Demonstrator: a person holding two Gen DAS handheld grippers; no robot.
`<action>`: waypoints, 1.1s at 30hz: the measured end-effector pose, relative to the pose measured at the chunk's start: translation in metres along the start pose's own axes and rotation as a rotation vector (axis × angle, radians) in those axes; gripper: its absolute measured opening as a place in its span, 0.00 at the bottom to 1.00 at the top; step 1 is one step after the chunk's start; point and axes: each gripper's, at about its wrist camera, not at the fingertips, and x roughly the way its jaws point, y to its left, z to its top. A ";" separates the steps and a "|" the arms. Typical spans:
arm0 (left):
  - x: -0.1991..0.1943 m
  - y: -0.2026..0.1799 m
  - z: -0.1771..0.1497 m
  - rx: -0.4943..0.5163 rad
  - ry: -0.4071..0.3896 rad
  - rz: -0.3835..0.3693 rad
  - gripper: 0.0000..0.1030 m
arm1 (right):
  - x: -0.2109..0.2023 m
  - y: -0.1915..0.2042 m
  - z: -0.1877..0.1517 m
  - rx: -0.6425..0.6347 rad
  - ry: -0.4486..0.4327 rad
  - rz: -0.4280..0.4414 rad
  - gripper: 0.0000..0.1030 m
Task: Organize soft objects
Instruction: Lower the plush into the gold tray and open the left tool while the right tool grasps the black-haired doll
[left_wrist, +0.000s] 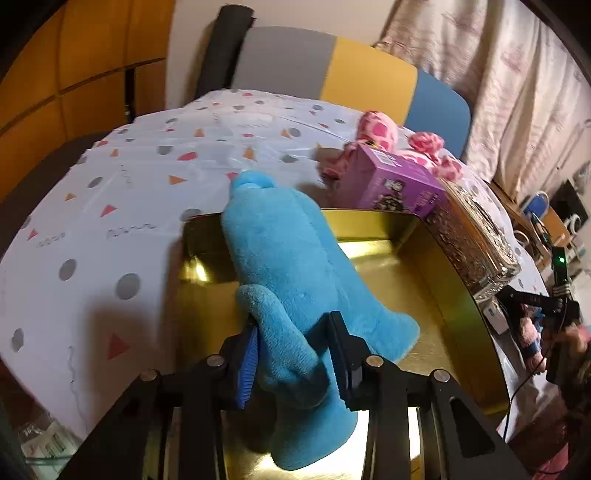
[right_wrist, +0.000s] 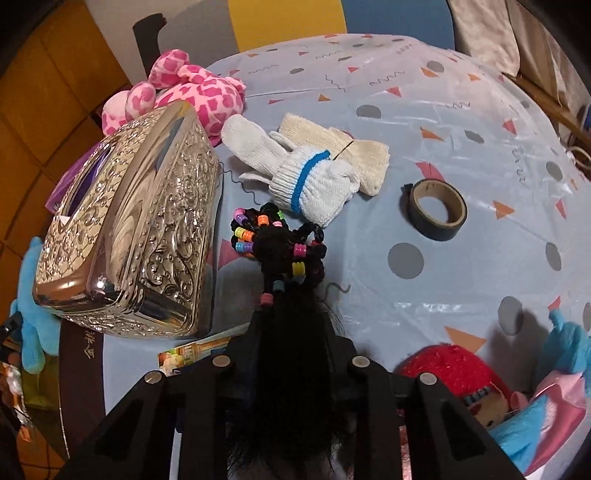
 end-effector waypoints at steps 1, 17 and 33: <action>-0.003 0.003 -0.002 -0.007 -0.005 0.009 0.39 | -0.001 0.002 -0.001 -0.006 -0.002 -0.008 0.22; -0.042 0.000 -0.002 -0.099 -0.108 0.156 0.82 | 0.002 -0.005 -0.006 0.024 0.042 -0.032 0.13; -0.054 -0.102 -0.032 -0.036 -0.116 -0.024 0.86 | 0.016 -0.021 0.012 0.040 0.000 -0.043 0.37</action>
